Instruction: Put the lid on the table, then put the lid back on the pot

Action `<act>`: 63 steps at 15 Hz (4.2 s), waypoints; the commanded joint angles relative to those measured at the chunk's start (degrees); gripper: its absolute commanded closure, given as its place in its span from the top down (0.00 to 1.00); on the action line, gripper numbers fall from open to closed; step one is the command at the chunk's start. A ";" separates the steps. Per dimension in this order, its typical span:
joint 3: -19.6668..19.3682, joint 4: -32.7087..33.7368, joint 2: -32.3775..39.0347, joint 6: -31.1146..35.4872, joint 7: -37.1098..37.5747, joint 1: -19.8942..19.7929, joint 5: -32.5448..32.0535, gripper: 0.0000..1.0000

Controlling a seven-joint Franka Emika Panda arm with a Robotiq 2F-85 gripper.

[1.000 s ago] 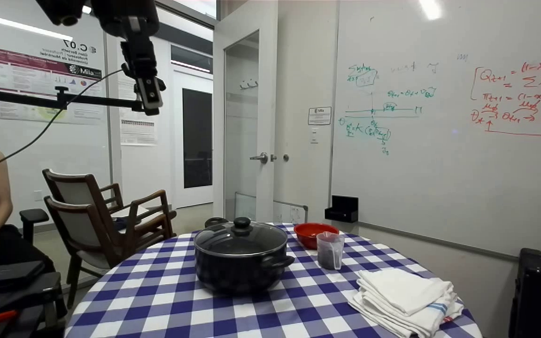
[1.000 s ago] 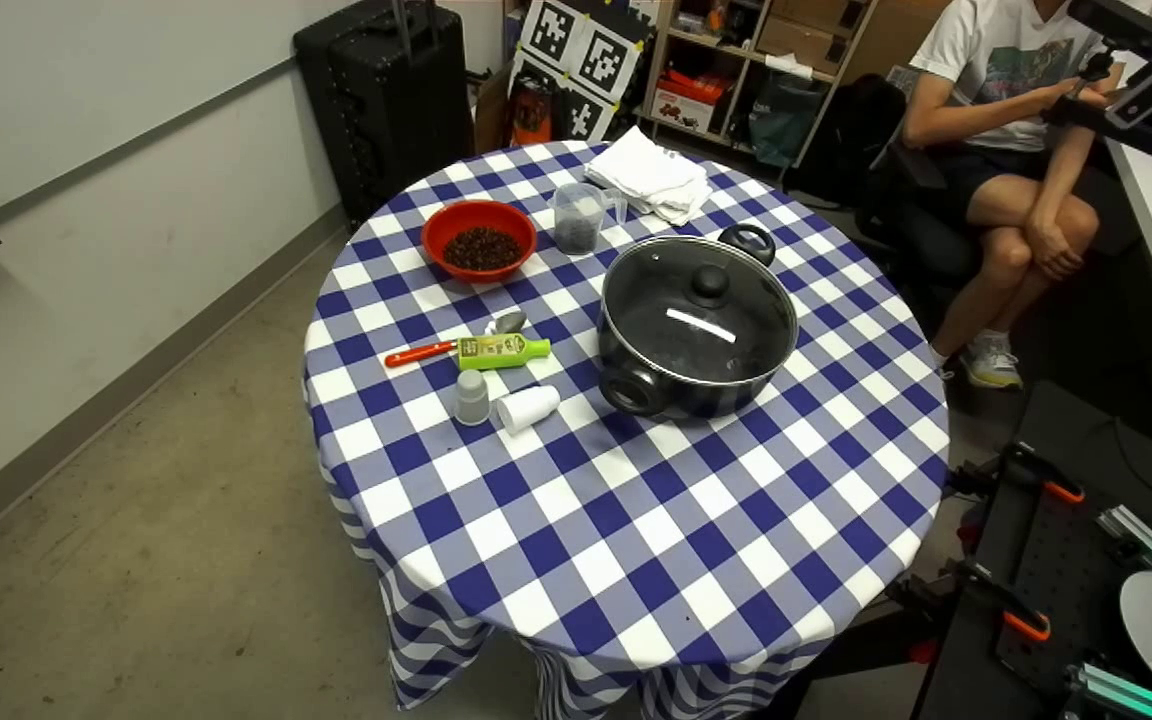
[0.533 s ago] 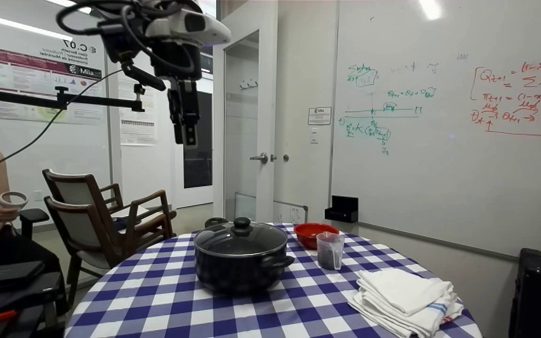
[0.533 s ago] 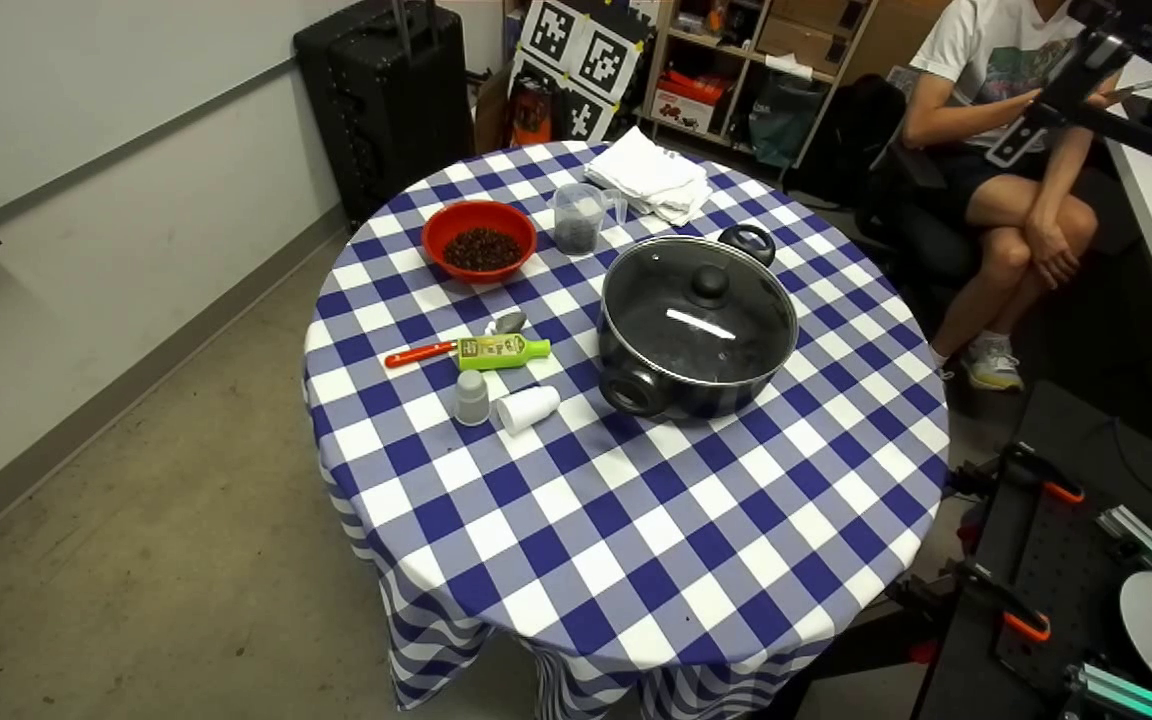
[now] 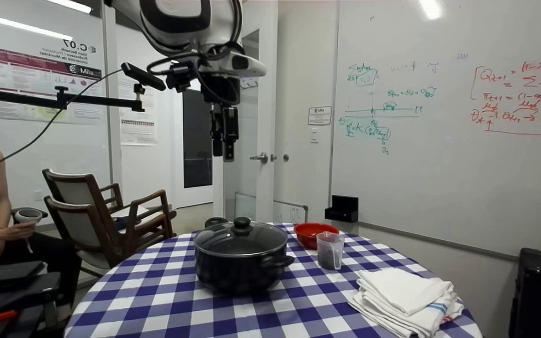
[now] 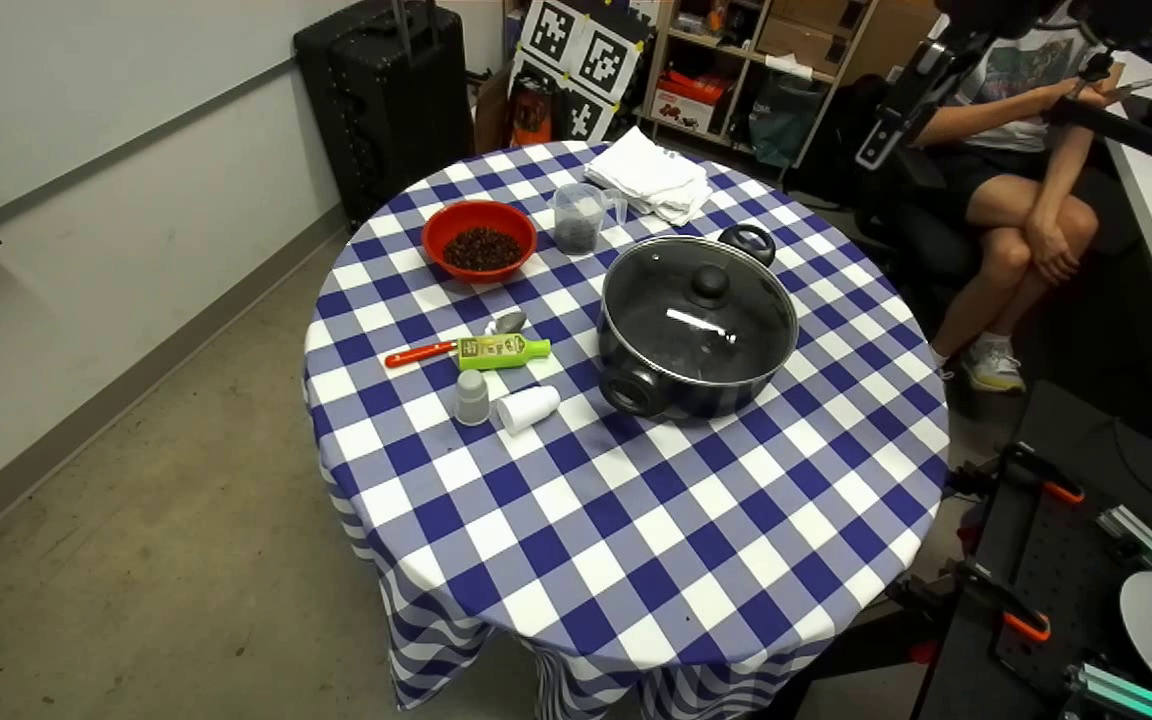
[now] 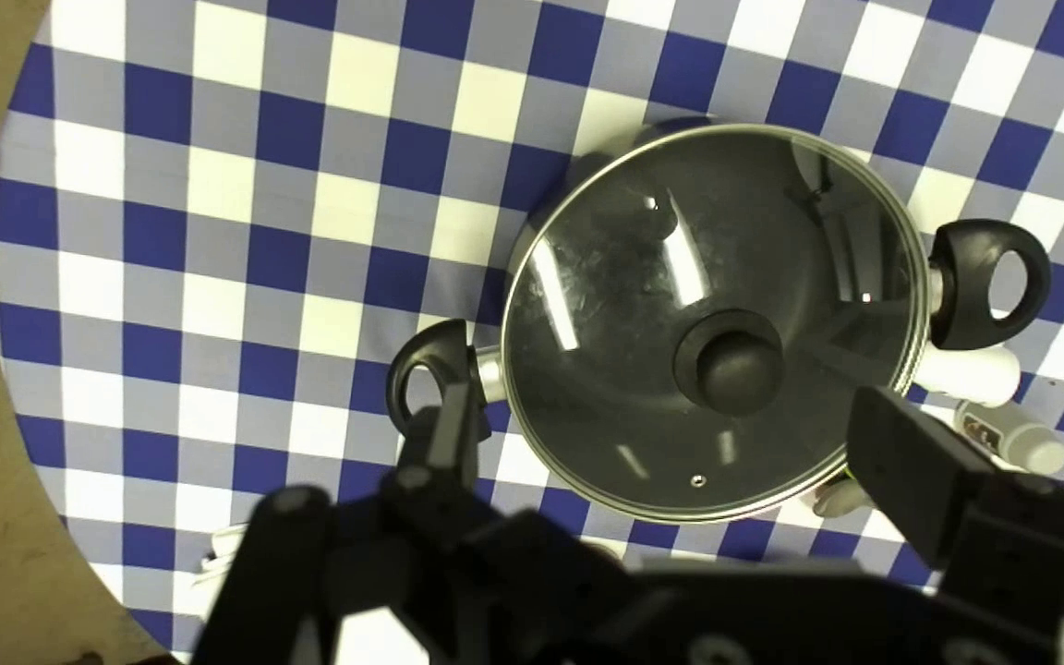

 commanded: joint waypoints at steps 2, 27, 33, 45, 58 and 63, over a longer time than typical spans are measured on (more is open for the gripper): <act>2.99 7.07 9.65 3.35 6.62 1.04 -3.07 1.00; 7.43 20.32 30.28 -0.59 3.37 3.45 3.05 1.00; 5.95 21.13 32.33 0.19 4.83 4.30 -0.05 1.00; 3.99 22.99 34.19 0.92 7.46 4.78 -4.64 0.67; 4.25 21.69 30.31 0.28 6.09 4.07 -3.96 0.25; 5.67 16.99 19.55 1.09 -4.11 -0.73 1.39 0.25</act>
